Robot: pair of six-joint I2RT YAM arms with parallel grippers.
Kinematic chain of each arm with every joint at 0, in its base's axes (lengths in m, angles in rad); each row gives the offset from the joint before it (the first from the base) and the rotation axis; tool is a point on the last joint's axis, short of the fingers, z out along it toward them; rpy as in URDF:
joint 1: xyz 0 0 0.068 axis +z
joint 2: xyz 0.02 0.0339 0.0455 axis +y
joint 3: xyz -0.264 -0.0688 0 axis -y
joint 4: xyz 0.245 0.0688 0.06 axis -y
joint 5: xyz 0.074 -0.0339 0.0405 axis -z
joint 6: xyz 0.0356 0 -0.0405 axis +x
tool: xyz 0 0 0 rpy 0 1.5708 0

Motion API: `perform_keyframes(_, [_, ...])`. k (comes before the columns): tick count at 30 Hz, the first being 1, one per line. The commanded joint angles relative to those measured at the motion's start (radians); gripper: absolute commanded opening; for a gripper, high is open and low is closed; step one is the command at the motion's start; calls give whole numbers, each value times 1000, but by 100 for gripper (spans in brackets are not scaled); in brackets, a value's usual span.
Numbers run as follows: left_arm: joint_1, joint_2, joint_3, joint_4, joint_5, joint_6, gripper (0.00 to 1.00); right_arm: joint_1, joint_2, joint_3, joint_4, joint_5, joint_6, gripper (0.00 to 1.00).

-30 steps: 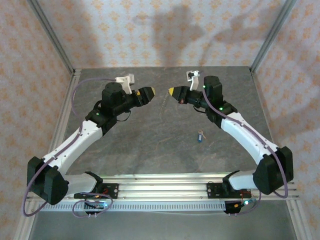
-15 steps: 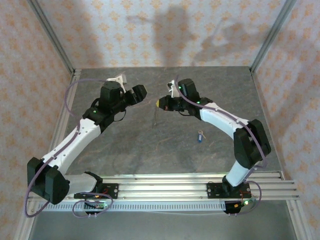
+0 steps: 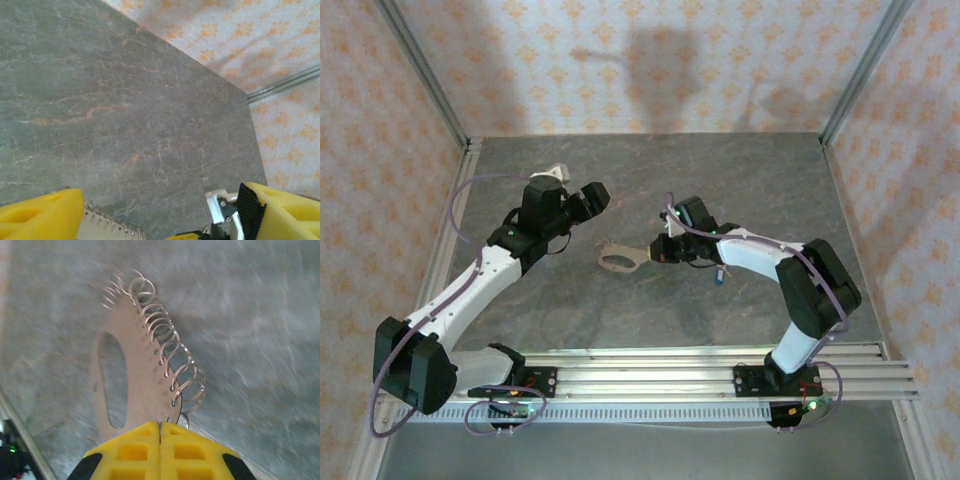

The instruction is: Put the keys on the keyring

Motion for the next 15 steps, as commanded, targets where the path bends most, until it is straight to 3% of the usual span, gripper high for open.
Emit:
perform_keyframes(1, [1, -28, -8, 60, -6, -30, 82, 8, -22, -25, -5, 59, -15, 0])
perform_keyframes(15, [1, -6, 7, 47, 3, -14, 82, 26, 40, -22, -45, 120, 5, 0])
